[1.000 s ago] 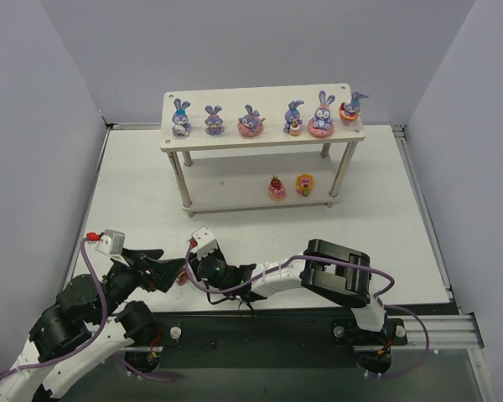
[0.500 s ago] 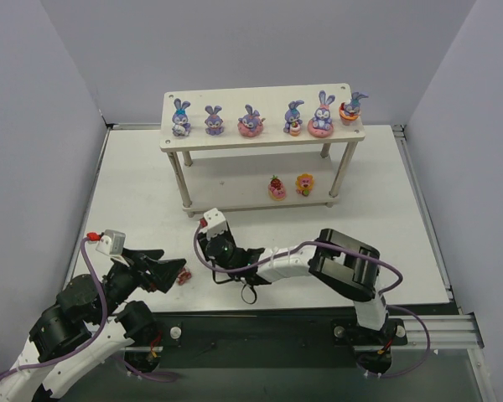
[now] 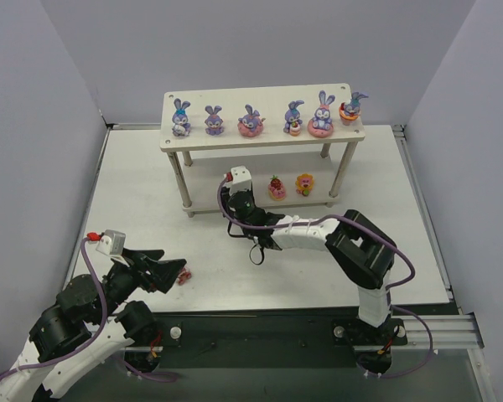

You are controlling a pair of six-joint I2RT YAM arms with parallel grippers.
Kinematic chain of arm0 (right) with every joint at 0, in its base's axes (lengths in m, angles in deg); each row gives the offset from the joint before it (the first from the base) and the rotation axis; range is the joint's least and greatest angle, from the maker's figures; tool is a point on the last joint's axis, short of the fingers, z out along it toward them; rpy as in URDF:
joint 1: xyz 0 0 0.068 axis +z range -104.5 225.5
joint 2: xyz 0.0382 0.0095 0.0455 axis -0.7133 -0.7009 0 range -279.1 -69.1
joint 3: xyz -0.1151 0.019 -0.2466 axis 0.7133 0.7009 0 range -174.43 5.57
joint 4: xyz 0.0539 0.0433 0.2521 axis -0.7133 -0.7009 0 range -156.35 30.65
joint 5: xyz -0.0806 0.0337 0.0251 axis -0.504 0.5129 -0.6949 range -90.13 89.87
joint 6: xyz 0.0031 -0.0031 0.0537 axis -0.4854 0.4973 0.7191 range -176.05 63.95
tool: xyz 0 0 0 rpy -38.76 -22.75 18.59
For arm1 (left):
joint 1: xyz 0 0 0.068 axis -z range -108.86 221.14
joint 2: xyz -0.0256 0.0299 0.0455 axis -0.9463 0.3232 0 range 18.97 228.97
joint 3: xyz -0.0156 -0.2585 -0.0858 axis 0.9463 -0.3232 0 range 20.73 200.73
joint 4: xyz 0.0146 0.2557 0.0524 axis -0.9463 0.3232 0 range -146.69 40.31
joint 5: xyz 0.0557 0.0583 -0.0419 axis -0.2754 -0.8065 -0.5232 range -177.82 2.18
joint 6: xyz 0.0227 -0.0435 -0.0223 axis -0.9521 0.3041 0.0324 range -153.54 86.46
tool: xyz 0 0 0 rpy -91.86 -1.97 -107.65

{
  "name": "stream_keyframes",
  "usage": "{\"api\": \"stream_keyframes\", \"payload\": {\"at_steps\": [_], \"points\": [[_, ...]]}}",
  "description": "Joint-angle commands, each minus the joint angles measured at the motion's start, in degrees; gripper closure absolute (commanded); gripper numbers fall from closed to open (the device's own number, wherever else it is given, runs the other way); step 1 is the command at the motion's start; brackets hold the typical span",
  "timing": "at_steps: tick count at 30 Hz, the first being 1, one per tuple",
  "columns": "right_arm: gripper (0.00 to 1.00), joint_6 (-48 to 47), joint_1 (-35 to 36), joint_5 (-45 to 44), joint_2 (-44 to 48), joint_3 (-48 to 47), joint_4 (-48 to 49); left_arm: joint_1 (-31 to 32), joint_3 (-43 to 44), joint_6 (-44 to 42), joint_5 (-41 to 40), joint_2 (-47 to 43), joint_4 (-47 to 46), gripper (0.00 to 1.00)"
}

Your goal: Place and organize the plastic toys onto the shelf

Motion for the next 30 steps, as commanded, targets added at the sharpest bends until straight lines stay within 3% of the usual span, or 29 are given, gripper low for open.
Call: {"api": "stream_keyframes", "payload": {"at_steps": [1,19,30], "points": [[0.92,-0.21,-2.20,0.76,2.34,-3.18,1.71,0.13,0.24,-0.23,0.52,0.22,-2.77,0.03],[0.89,-0.12,-7.48,1.81,-1.27,-4.84,1.80,0.13,0.32,-0.49,0.87,1.28,-2.86,0.03],[0.78,0.41,-7.56,1.64,-2.06,-5.81,0.48,0.13,0.41,-0.49,0.61,1.63,-2.86,0.03]]}}
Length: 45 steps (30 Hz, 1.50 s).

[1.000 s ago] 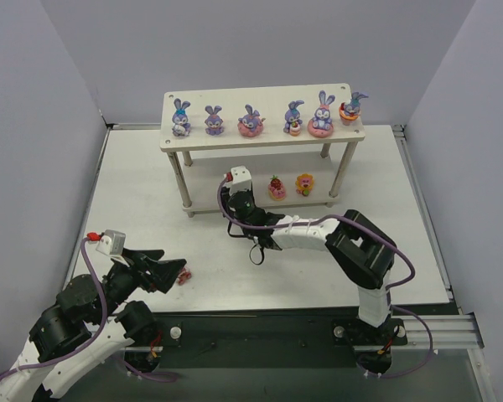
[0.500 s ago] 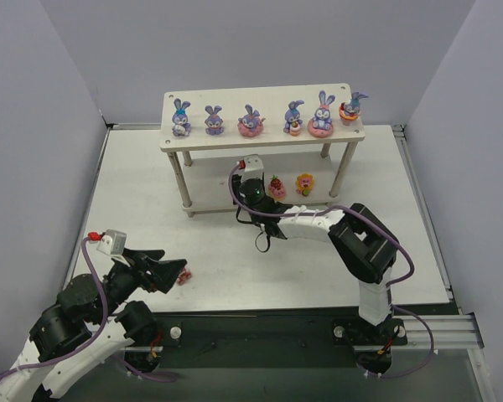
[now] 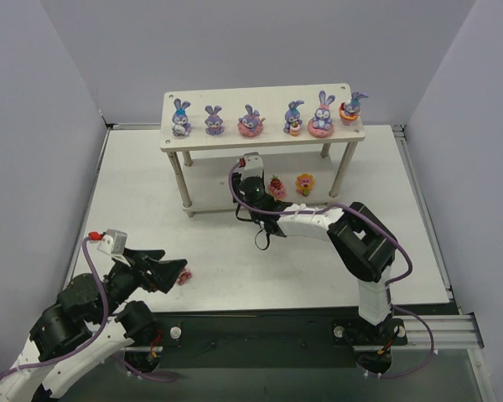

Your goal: Place and organize the plastic toys onto the shelf

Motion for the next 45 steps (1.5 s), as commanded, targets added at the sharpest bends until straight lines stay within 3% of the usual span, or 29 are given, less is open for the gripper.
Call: {"api": "stream_keyframes", "payload": {"at_steps": [1,16,28,32,39,45], "points": [[0.77,0.50,-0.31,-0.46,-0.53,-3.19,0.98,0.05,0.41,-0.55,0.23,1.15,-2.78,0.03],[0.66,1.03,-0.31,-0.73,-0.79,-2.75,-0.60,0.04,0.41,-0.47,0.15,1.24,-2.78,0.03],[0.34,-0.38,-0.31,-0.55,0.61,-0.82,2.12,0.04,0.50,-0.47,0.15,1.41,-2.69,0.03],[0.17,-1.79,0.04,-0.47,2.80,2.60,6.42,0.13,0.41,-0.47,0.15,1.41,-2.77,0.03],[0.12,-3.45,3.29,-0.72,8.78,6.21,5.46,0.13,0.50,-0.55,-0.03,1.50,-2.60,0.03],[0.11,-7.41,11.11,-3.36,18.18,11.48,2.05,0.13,0.41,-0.29,-0.03,0.62,-2.42,0.03]]}}
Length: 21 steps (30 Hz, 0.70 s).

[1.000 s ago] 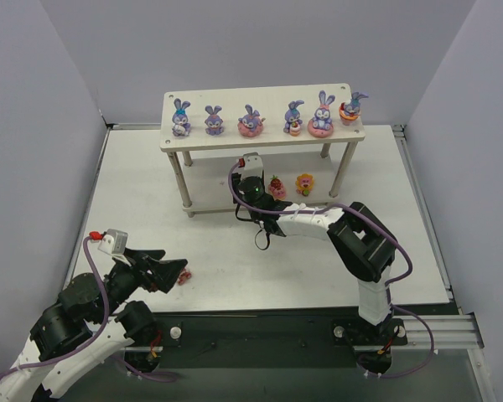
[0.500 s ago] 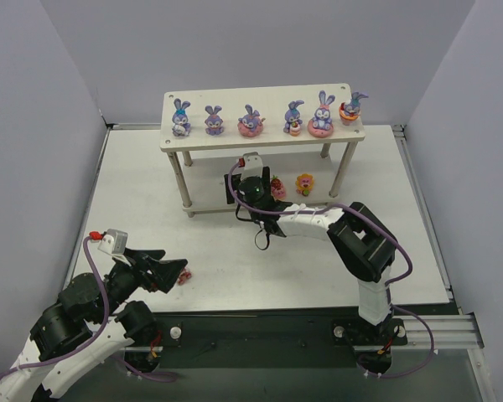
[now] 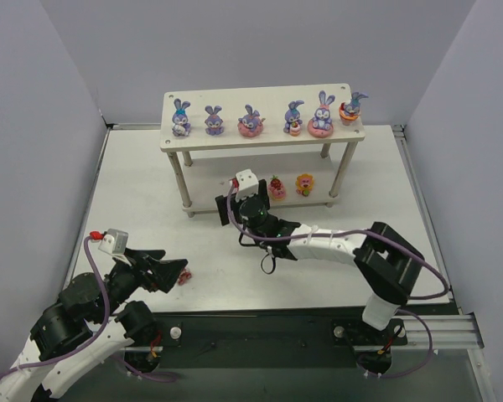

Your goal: Place and organize the plastic toys onto the shelf

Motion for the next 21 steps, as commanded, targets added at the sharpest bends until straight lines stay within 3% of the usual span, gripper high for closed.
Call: {"api": "stream_keyframes", "payload": {"at_steps": [1,6,9,15,21], "points": [[0.11,-3.02,5.45,-1.99,10.64,2.35,-0.78,0.13,0.50,-0.29,0.19,-0.10,-2.51,0.03],[0.11,-2.67,13.44,3.27,16.90,6.73,-4.31,0.13,0.59,-0.38,-0.16,-0.36,-2.34,0.03],[0.12,-2.67,16.34,13.29,17.26,10.33,2.85,0.04,0.76,-0.82,0.36,-1.76,-2.86,0.03],[0.10,-3.02,20.05,22.00,5.15,3.60,4.83,-0.66,-0.03,-1.35,1.60,-10.46,-4.01,0.03],[0.09,-0.12,21.46,23.94,-7.69,-5.64,5.71,-1.36,0.15,-1.43,2.65,-9.68,-4.01,0.03]]}}
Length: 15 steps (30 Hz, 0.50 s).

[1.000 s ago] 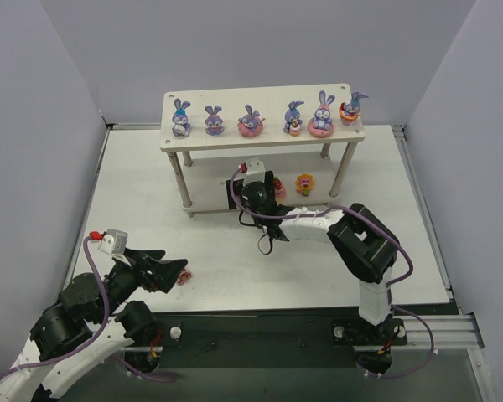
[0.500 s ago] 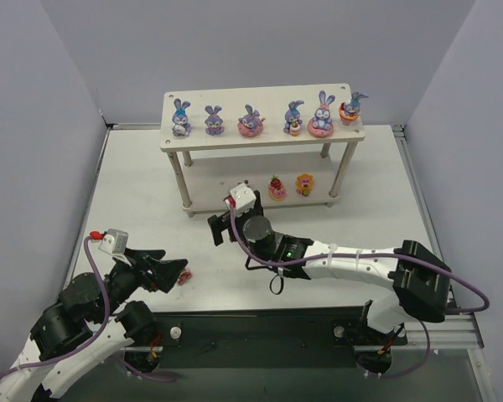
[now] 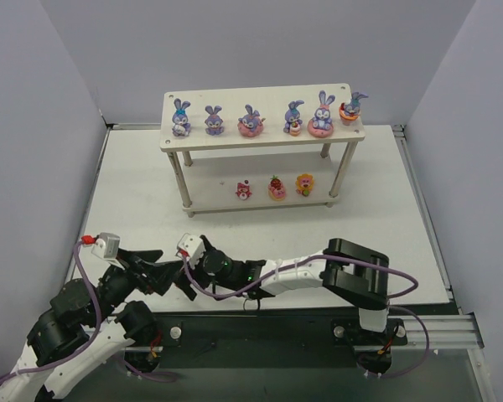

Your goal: Place and organize the plastic toys onto the shelf

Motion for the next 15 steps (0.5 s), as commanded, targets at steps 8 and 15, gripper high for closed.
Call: {"api": "stream_keyframes", "payload": {"at_steps": [8,15], "points": [[0.10,3.63,0.23,1.57,-12.40,-12.40,4.60,-0.93,-0.12,-1.06,2.21,-7.02,-3.42,0.03],[0.34,5.38,-0.47,1.66,-14.87,-14.26,3.19,-1.10,-0.03,-0.28,-2.25,-6.93,-2.45,0.03]]}}
